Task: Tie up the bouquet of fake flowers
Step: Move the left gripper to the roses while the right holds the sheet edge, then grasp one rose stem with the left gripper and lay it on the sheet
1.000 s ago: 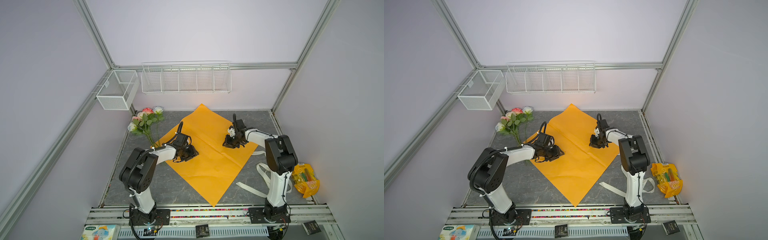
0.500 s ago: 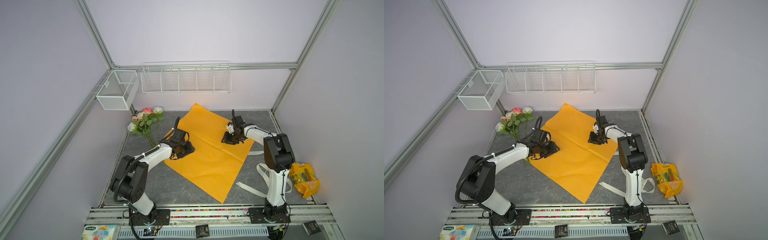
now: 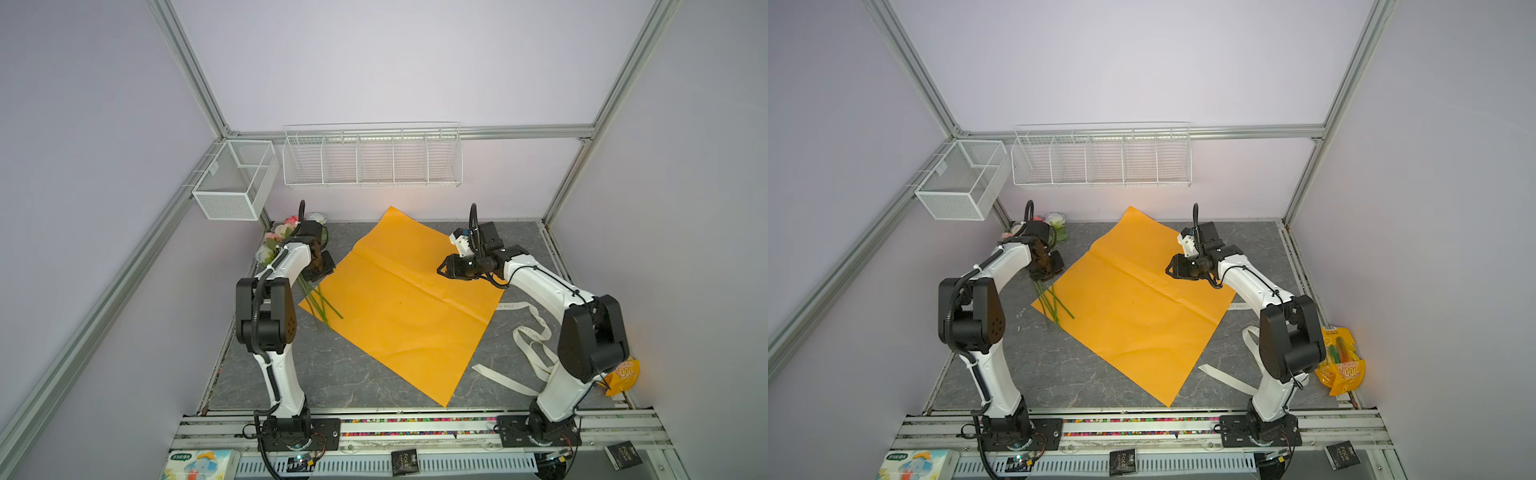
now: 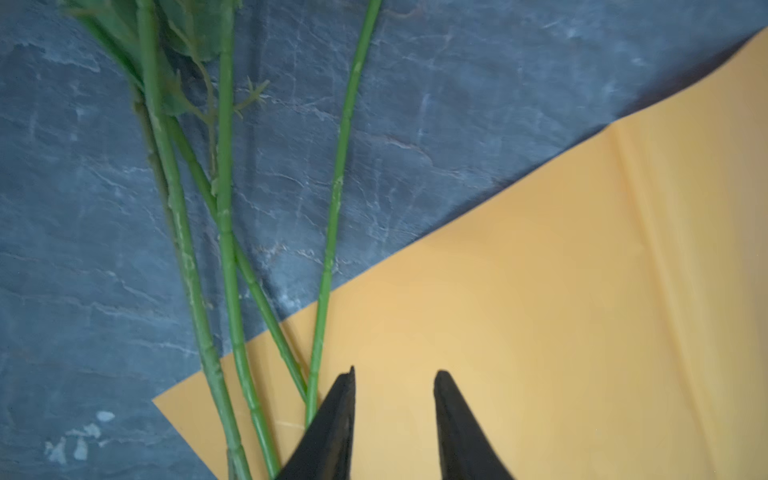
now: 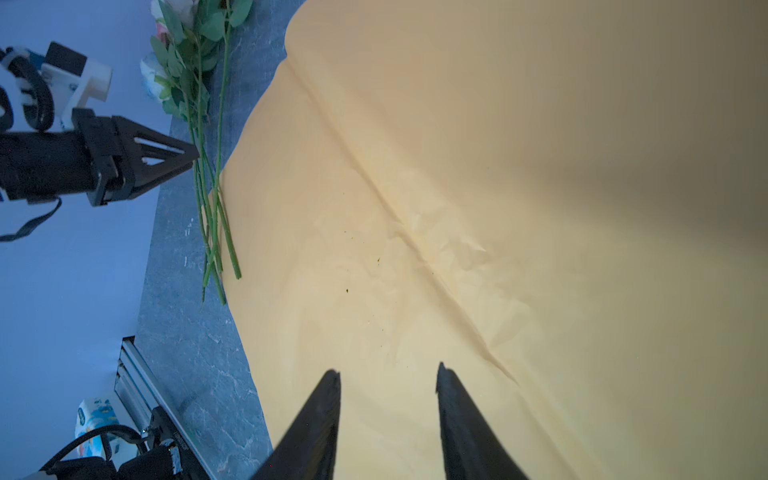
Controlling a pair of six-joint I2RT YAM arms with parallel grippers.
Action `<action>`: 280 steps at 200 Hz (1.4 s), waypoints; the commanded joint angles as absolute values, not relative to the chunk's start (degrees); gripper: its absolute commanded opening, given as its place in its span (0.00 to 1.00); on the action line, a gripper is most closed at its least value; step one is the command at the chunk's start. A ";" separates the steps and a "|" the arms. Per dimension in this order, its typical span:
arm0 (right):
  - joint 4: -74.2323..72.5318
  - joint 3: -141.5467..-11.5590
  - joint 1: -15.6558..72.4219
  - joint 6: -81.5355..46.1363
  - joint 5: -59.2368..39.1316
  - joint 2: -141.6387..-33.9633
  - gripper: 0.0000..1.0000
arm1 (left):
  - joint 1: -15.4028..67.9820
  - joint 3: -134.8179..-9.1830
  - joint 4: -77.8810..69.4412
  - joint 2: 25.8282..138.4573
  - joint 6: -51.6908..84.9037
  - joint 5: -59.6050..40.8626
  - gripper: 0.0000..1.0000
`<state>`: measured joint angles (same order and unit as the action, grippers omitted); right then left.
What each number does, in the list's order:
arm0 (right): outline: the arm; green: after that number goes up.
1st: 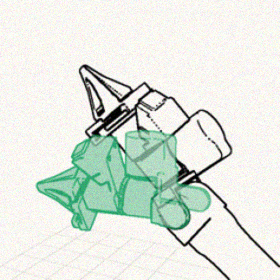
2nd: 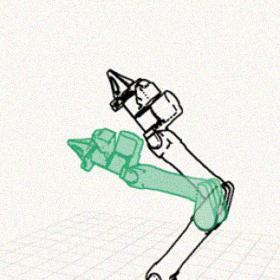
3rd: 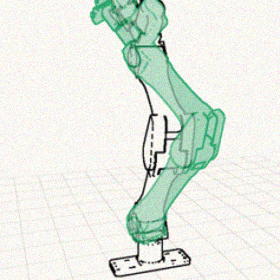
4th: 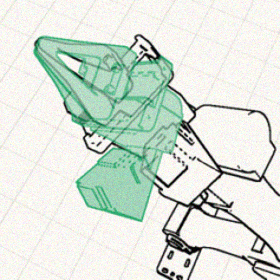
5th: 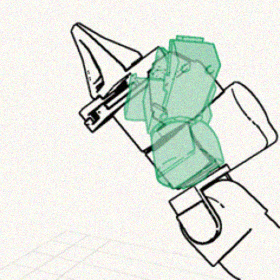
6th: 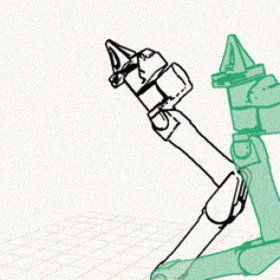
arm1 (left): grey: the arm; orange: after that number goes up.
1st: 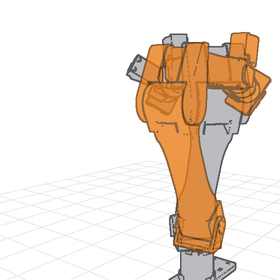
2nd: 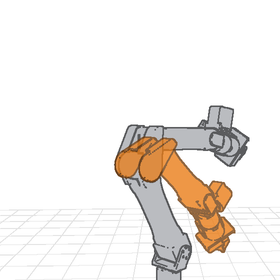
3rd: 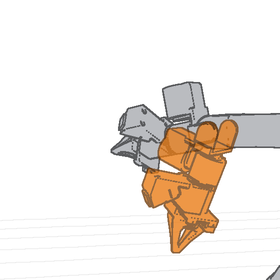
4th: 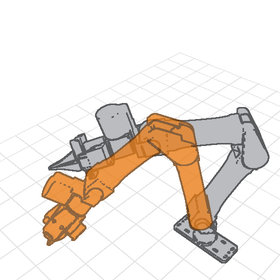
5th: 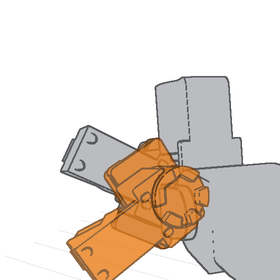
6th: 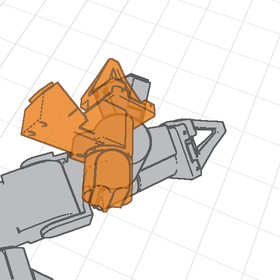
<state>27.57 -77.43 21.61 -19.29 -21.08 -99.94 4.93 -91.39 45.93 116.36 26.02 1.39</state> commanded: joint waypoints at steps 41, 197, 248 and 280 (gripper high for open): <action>30.94 -73.88 23.78 -17.78 -20.42 -98.83 0.42 | 1.82 -100.94 52.24 124.49 20.66 4.50 0.34; 31.64 -70.69 23.88 -20.06 -18.67 -95.01 0.41 | 1.15 -110.37 56.68 130.76 15.14 -0.01 0.00; 32.18 -67.00 23.41 -22.77 -10.45 -89.24 0.41 | 6.37 -102.37 54.83 117.99 16.01 -10.44 0.00; 31.76 -63.98 22.45 -24.68 -7.76 -84.98 0.42 | 14.36 -91.25 49.03 110.86 23.61 -12.61 0.00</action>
<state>31.11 -66.26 23.27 -22.39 -11.73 -88.29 8.54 -98.06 52.16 115.24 18.20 -8.40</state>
